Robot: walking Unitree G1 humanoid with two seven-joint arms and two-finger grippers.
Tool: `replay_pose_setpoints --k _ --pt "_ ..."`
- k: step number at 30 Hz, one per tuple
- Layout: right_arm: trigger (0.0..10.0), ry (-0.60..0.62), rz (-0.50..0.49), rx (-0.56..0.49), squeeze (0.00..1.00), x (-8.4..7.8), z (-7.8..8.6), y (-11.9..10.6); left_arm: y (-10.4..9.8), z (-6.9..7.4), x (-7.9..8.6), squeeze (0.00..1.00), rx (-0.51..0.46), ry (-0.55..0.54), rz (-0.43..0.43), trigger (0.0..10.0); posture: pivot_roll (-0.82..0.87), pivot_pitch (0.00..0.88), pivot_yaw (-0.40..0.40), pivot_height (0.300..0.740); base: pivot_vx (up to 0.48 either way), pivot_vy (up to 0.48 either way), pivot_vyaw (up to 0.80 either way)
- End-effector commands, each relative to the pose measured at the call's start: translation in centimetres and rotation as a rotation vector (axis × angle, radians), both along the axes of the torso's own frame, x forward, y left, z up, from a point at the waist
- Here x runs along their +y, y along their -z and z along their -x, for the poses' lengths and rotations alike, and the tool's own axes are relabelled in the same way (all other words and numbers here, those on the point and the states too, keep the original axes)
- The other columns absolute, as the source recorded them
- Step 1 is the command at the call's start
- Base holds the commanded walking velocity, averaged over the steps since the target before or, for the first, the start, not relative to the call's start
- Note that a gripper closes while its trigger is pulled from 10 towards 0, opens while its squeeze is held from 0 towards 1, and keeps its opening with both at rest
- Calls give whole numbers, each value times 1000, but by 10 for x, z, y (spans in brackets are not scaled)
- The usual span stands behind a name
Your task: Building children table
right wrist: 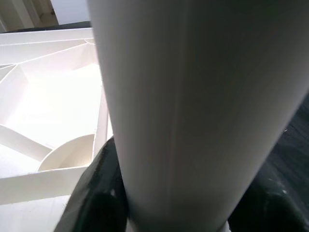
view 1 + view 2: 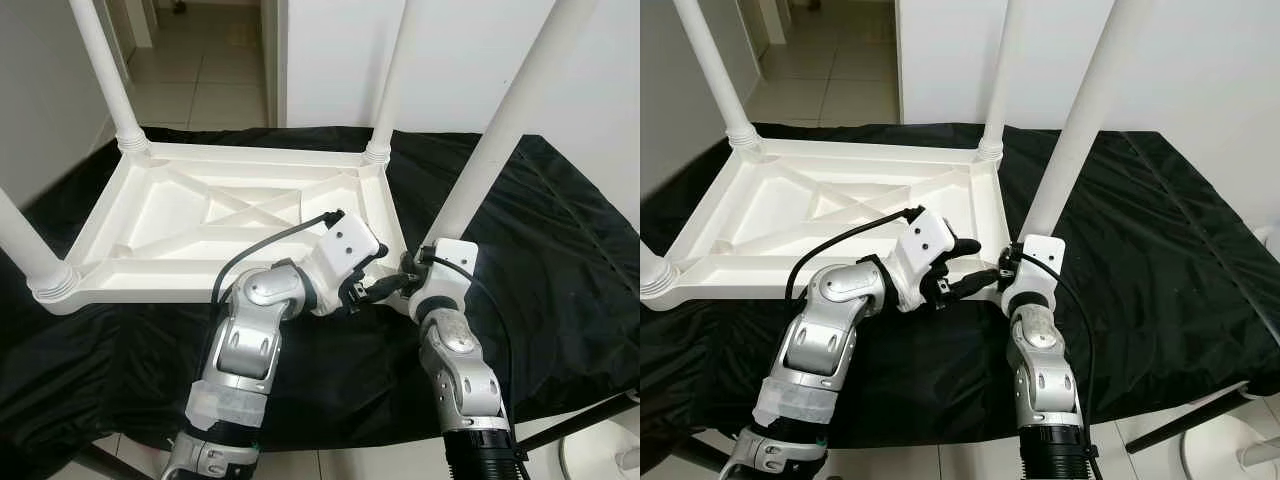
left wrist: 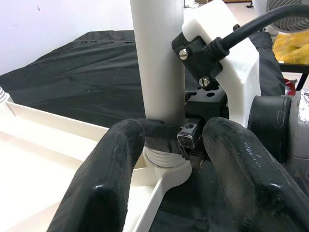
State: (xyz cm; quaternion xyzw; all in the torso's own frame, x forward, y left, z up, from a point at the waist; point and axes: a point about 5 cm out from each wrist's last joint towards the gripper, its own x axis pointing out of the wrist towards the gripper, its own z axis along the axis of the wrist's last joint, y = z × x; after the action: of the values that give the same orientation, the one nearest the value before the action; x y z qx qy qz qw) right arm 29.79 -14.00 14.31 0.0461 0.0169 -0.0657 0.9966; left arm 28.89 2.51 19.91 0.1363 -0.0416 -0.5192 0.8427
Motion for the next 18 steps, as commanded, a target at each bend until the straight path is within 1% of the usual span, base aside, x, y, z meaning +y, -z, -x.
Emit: replay_pose_setpoints --k 1,6,10,13,14,17,18 --pt "10000 27 -14 14 1000 -3 4 1 -3 -8 6 0 -49 -231 52 10000 -24 0 -58 740 0 0 0" --pt "10000 35 -22 8 1000 -4 5 -2 -3 -8 5 0 -49 -231 54 10000 -26 0 -59 740 0 0 0" --pt "10000 -48 -46 -50 1000 -9 2 -8 -1 -8 6 0 -47 -235 48 10000 -27 0 -61 740 0 0 0" --pt "10000 -53 -47 -57 1000 -10 2 -9 0 -9 6 0 -46 -236 46 10000 -28 0 -59 740 0 0 0" --pt "10000 -80 -44 -51 1000 -11 1 -8 0 -9 6 0 -46 -236 46 10000 -26 0 -61 740 0 0 0" --pt "10000 -80 -44 -51 1000 -11 1 -8 0 -9 6 0 -46 -236 46 10000 -26 0 -61 740 0 0 0" --pt "10000 -131 -22 -57 1000 -14 0 -9 0 -9 6 0 -45 -237 46 10000 -26 0 -59 740 0 0 0"
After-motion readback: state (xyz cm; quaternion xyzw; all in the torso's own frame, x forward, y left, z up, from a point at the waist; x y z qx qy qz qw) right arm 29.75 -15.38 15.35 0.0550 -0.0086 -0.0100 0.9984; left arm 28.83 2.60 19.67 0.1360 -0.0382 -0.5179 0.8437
